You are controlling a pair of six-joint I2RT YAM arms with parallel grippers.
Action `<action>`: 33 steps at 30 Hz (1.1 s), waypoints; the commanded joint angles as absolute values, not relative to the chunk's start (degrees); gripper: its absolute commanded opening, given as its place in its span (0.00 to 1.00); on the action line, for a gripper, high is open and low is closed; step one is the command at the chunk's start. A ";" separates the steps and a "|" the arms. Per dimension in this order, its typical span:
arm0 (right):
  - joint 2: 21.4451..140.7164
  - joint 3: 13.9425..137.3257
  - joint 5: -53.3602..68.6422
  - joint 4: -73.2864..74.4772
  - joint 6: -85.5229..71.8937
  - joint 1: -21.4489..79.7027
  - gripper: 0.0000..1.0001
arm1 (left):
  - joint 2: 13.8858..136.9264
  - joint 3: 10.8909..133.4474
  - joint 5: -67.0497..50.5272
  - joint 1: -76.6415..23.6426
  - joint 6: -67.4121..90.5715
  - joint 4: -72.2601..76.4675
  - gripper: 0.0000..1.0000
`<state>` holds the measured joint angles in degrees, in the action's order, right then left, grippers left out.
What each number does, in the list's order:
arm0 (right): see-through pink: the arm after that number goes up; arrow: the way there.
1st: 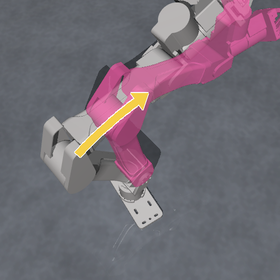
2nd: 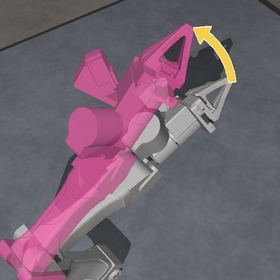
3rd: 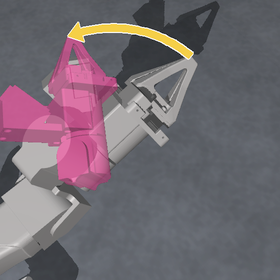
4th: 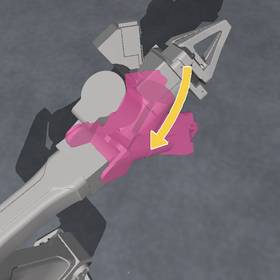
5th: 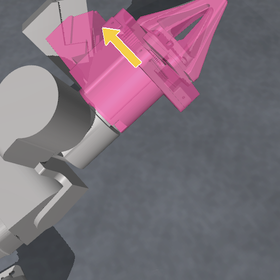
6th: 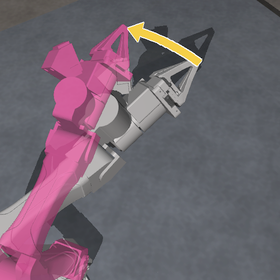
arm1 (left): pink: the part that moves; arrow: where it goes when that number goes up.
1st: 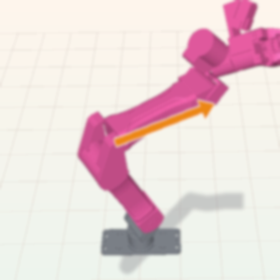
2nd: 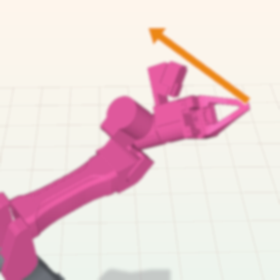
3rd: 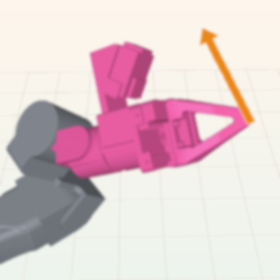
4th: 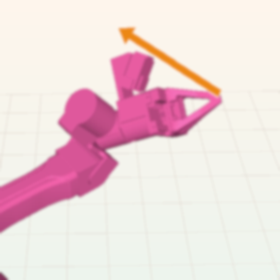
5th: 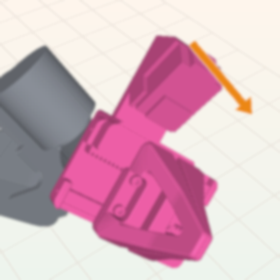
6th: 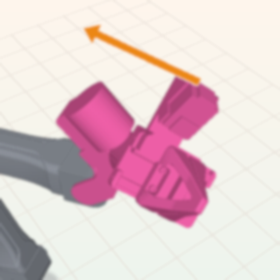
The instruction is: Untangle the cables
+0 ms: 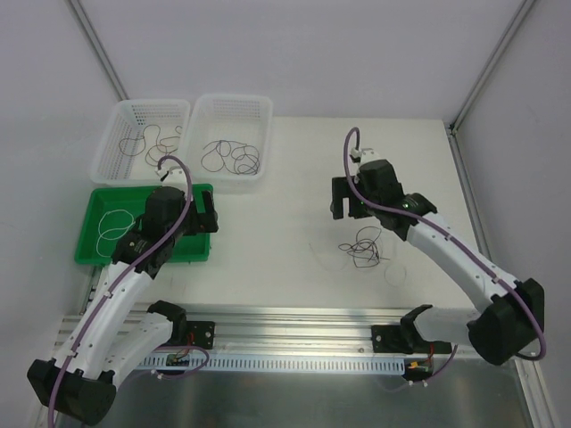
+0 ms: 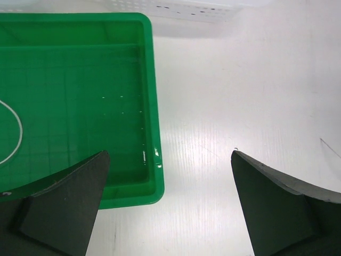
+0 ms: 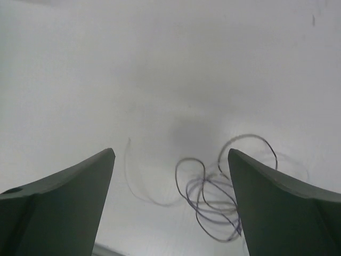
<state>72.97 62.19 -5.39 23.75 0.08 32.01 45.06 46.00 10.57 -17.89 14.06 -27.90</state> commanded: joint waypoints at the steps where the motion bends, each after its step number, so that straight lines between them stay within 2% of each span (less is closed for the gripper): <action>1: 65.15 56.35 -13.79 32.42 -2.89 31.73 0.93 | 46.49 46.14 4.67 -17.31 13.71 -26.19 0.99; 8: 56.43 43.08 -15.12 32.79 -4.39 29.62 0.93 | 47.64 46.06 2.46 -17.31 13.89 -26.19 0.99; 11: 55.90 39.65 -13.28 30.42 -4.66 28.39 0.90 | 47.20 45.79 2.72 -17.31 13.97 -26.19 0.99; 16: 59.23 35.95 -10.81 24.62 -5.01 27.51 0.79 | 47.99 45.70 1.94 -17.31 13.89 -26.19 0.99; 19: 61.69 35.68 -9.67 21.98 -5.10 27.51 0.66 | 48.60 45.88 0.09 -17.40 14.06 -26.19 0.99; 20: 61.87 35.60 -9.15 21.36 -5.27 27.51 0.54 | 48.78 45.88 0.09 -17.40 14.15 -26.19 0.99; 25: 62.66 36.29 -7.47 18.46 -5.19 27.51 0.28 | 49.65 45.97 -5.43 -17.40 15.46 -26.10 0.99; 26: 63.01 36.56 -7.47 18.54 -5.19 27.68 0.17 | 49.75 45.71 -6.15 -17.58 16.77 -26.02 0.99; 29: 61.71 37.79 -5.89 18.72 -5.89 28.82 0.03 | 50.36 45.61 -7.82 -20.20 20.37 -25.84 0.99; 33: 58.37 38.67 -5.36 18.72 -7.29 31.20 0.01 | 49.75 43.61 -4.41 -29.59 29.25 -23.31 0.99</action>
<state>61.69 35.77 -6.90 20.53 -5.69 29.61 50.26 45.41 -4.12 -23.88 21.26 -26.65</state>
